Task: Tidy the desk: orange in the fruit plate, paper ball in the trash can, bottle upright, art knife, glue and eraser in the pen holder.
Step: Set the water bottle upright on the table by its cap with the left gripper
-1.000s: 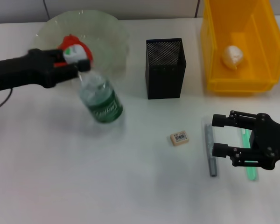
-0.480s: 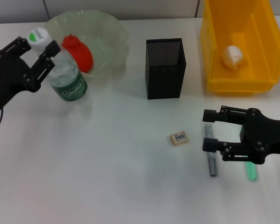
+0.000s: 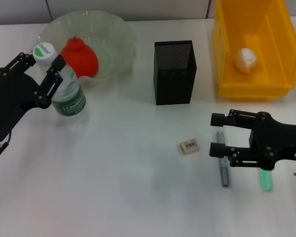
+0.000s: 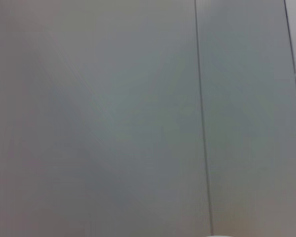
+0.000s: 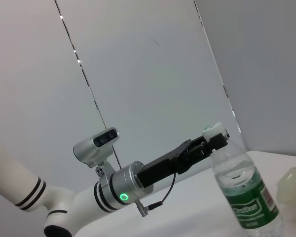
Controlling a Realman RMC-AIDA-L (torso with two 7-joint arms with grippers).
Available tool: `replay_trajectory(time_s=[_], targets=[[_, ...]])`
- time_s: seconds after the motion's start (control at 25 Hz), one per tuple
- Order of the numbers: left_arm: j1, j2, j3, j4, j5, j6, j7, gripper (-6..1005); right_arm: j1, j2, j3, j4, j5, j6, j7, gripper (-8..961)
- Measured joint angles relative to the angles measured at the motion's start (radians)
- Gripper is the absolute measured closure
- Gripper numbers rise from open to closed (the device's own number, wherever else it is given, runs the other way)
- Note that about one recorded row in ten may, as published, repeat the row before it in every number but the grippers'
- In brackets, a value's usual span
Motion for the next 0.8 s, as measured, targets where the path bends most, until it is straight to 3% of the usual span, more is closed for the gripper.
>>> replay_trajectory(time_s=[0.24, 0.44, 0.56, 0.68, 0.8], targets=[[-0.001, -0.003, -0.006, -0.050, -0.056, -0.012, 0.065, 528, 0.003, 0.000, 0.000, 0.012, -0.003, 0.000, -0.005, 233], [0.000, -0.003, -0.033, -0.070, -0.059, 0.005, 0.065, 350, 0.001, 0.000, 0.000, 0.012, -0.004, 0.000, -0.006, 237], [0.018, 0.000, -0.071, -0.077, -0.060, 0.077, 0.057, 352, 0.000, 0.000, 0.000, 0.012, -0.002, -0.002, -0.006, 240], [0.047, 0.007, -0.081, -0.052, -0.054, 0.185, -0.006, 354, -0.003, 0.000, 0.006, 0.012, 0.000, -0.006, -0.006, 242], [0.070, 0.018, -0.022, 0.089, 0.031, 0.230, -0.220, 356, -0.003, -0.001, 0.056, 0.005, 0.001, -0.010, 0.005, 244]])
